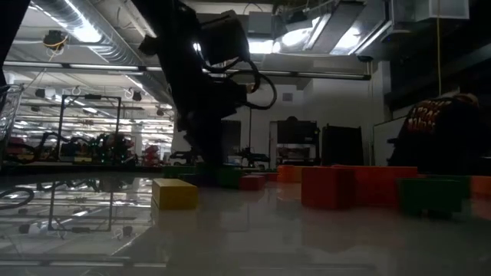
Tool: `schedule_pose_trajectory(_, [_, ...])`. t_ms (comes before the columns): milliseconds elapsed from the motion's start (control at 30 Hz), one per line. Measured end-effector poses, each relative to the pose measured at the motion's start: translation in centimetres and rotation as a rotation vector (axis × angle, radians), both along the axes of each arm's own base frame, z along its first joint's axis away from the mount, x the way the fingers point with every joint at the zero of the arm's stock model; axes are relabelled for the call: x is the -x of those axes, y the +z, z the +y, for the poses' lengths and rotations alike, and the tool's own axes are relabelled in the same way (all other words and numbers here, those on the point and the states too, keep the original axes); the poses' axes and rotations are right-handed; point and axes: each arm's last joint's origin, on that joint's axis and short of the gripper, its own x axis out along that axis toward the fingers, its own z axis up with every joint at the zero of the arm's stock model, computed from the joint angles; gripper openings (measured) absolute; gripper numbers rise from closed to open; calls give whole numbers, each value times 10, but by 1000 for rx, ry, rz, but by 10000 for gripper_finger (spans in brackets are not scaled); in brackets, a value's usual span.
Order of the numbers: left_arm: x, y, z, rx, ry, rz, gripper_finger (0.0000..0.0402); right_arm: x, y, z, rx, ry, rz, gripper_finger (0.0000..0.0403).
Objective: Sort blocks by size
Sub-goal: Put the large green block into the left transparent bin, then put the large orange game piece into the left transparent bin
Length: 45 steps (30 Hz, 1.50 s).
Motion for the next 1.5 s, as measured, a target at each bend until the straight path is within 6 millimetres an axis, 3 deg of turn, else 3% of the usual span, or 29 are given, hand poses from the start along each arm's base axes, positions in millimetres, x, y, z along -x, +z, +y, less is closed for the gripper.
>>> schedule_pose_trajectory(167, [1,47,-2,38,-18,-50,43,-14,-3,-30,87,-112,75,152])
schedule_pose_trajectory(333, [20,97,-14,156,-73,-78,38,-28,-6,-65,140,-243,170,152])
schedule_pose_trajectory(433, [41,127,-28,263,-96,-98,39,-40,-6,-85,86,-332,194,152])
schedule_pose_trajectory(633, [98,154,-73,443,-86,39,46,-59,-15,-114,-24,-446,185,152])
schedule_pose_trajectory(833, [152,161,-125,508,39,225,50,-65,-30,-130,-57,-498,196,152])
schedule_pose_trajectory(1000, [179,155,-158,485,88,289,85,-68,-40,-138,-93,-522,194,152])
schedule_pose_trajectory(1300, [203,128,-173,419,134,364,160,-66,-60,-140,-204,-608,223,152])
schedule_pose_trajectory(1500, [206,115,-171,371,91,398,179,-58,-81,-142,-230,-727,250,152])
